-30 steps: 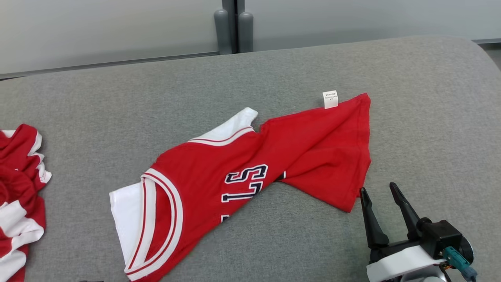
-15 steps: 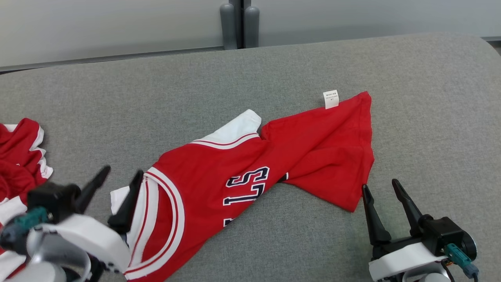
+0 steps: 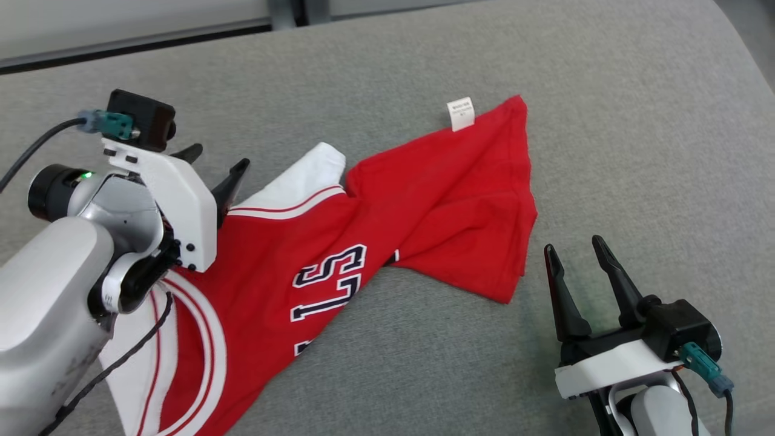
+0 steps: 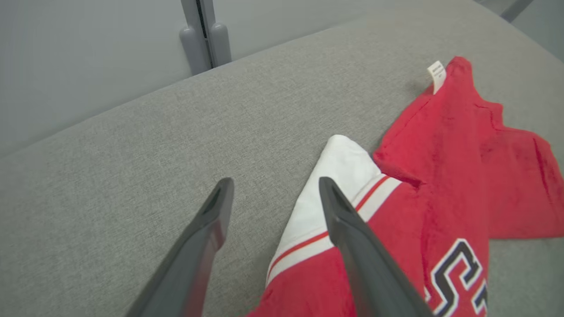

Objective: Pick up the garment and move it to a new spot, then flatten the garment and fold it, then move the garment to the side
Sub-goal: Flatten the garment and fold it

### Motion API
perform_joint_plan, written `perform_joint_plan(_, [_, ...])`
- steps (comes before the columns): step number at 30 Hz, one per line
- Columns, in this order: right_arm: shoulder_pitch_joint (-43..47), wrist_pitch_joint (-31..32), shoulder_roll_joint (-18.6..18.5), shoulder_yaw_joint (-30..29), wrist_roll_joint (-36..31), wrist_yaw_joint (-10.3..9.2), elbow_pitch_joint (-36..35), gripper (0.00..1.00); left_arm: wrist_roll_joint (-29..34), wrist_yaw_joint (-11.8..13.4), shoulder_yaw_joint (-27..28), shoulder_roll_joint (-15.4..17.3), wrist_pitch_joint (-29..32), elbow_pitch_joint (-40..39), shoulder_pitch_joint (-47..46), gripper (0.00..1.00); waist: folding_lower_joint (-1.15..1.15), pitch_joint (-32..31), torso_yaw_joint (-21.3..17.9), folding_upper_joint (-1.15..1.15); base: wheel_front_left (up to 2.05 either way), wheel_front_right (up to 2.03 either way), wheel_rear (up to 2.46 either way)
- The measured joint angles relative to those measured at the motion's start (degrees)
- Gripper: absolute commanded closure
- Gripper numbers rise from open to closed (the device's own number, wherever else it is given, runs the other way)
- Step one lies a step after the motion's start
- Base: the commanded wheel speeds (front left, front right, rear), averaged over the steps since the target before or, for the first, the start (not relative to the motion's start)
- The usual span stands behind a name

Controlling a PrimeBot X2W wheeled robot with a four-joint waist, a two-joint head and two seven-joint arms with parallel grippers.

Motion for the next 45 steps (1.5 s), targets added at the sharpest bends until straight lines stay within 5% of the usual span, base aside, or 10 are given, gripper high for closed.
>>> perform_joint_plan(14, [-1.1,0.0,0.5,-0.9,0.5,0.00,-0.8,0.00,4.8,-6.3,-6.4,-8.9,-4.9,19.9,-3.3,0.00,0.00,5.3,-2.5,0.00,0.00,0.00,0.00])
perform_joint_plan(15, [-1.3,0.0,0.5,-0.8,0.5,0.00,-0.9,0.00,5.3,-6.7,-6.9,-9.4,-5.3,20.8,-3.8,0.53,0.00,5.3,-2.2,0.00,0.00,0.00,0.00])
perform_joint_plan(16, [-1.5,0.0,0.5,-0.7,0.5,0.00,-0.9,0.00,5.6,-7.3,-7.1,-9.9,-5.9,21.5,-3.9,0.66,0.00,5.3,-2.0,0.00,0.00,0.00,0.00])
perform_joint_plan(17, [-1.7,0.0,0.5,-0.6,0.5,0.00,-0.9,0.00,5.6,-7.9,-7.2,-10.4,-6.5,22.2,-4.0,1.00,0.00,5.2,-1.8,0.00,0.00,0.00,0.00])
perform_joint_plan(26, [-0.8,0.0,0.6,-1.6,0.4,0.00,-0.6,0.00,11.7,-9.2,-9.3,-11.5,-19.0,23.0,-3.4,1.00,0.00,2.5,-0.5,0.00,0.00,0.00,0.00])
perform_joint_plan(28, [-0.4,0.0,0.5,-1.7,0.1,0.00,-0.5,0.00,13.7,-7.5,-9.5,-10.7,-21.6,22.0,-3.4,1.00,0.00,1.7,-0.2,0.00,0.00,0.00,0.00])
perform_joint_plan(34, [0.3,0.0,0.6,-1.3,0.0,0.00,-0.5,0.00,25.6,4.6,-12.4,-7.5,-25.3,14.9,-3.7,1.00,0.00,-0.2,0.9,0.00,0.00,0.00,0.00])
perform_joint_plan(41, [0.6,0.0,0.5,-1.5,0.0,0.00,-0.4,0.00,26.3,6.2,-20.2,-12.5,-20.6,8.7,5.6,0.98,0.00,-0.2,1.7,0.00,0.00,0.00,0.00])
perform_joint_plan(43, [0.6,0.0,0.5,-1.3,0.0,0.00,-0.2,0.00,25.6,6.2,-21.2,-14.1,-20.6,8.7,7.5,0.12,0.00,-0.2,1.5,0.00,0.00,0.00,0.00])
perform_joint_plan(45, [0.6,0.0,0.5,-1.4,0.0,0.00,-0.2,0.00,25.1,6.6,-21.4,-15.5,-21.4,8.2,9.0,0.00,0.00,-0.4,1.4,0.00,0.00,0.00,0.00])
